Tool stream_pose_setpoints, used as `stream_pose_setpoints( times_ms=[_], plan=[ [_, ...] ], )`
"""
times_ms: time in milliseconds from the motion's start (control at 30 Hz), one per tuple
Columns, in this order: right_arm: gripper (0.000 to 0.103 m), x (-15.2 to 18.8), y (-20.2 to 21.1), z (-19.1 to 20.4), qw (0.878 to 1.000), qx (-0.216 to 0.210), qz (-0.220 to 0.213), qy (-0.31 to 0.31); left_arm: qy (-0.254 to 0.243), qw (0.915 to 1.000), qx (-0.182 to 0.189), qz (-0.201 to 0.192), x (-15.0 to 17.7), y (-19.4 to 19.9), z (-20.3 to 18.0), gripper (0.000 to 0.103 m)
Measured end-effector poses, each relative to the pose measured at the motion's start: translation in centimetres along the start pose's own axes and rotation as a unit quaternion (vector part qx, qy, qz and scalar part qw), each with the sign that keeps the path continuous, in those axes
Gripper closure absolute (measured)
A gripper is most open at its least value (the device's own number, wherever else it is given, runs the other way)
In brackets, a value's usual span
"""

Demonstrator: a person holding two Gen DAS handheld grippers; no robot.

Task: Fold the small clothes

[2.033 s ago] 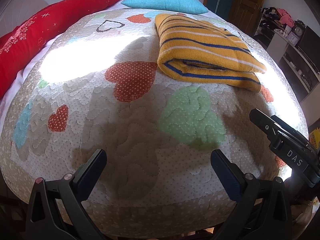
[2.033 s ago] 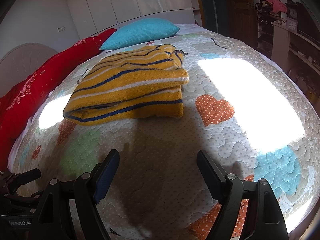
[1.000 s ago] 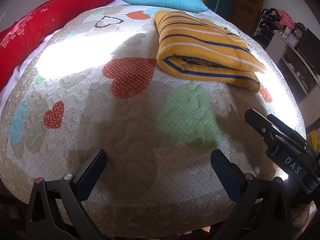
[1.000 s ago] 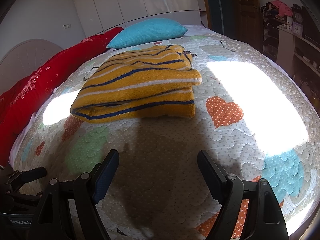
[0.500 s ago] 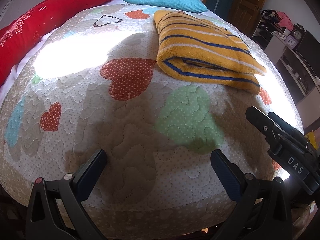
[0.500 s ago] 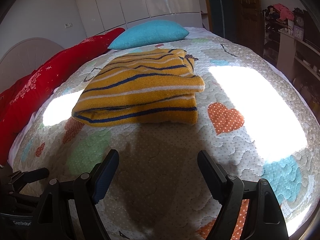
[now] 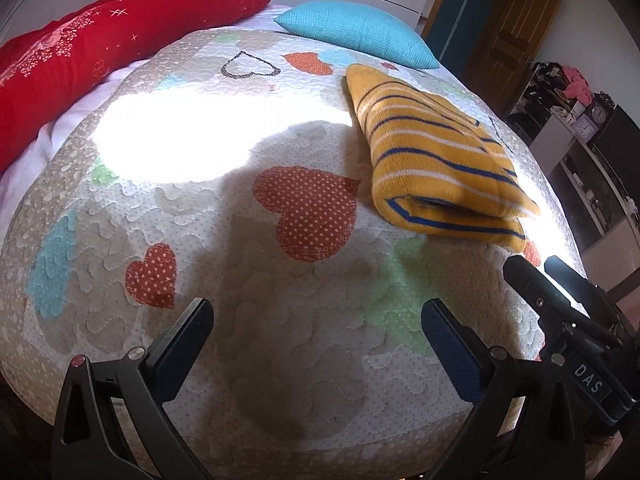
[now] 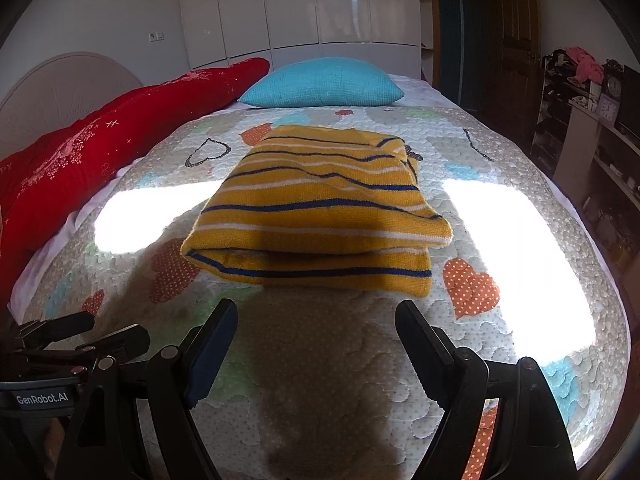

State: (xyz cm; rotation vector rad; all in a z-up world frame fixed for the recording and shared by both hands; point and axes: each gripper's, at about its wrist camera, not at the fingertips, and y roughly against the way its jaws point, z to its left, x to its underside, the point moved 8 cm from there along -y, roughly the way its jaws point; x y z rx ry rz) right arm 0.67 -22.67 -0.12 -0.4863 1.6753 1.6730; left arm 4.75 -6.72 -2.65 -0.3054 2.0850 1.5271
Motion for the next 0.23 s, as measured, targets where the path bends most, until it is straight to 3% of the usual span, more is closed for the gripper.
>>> stream_pose_setpoints(
  times_ms=[133,233],
  plan=[
    [0.017,-0.1,0.0,1.5,1.0,-0.007,-0.004,0.012,0.005,0.9999,0.0,-0.013,-0.5,0.4,1.0,0.0],
    [0.017,-0.2,-0.4,1.1,1.0,-0.007,-0.002,0.004,0.014,0.9999,0.0,-0.003,-0.8,0.0,2.1,0.0]
  ],
)
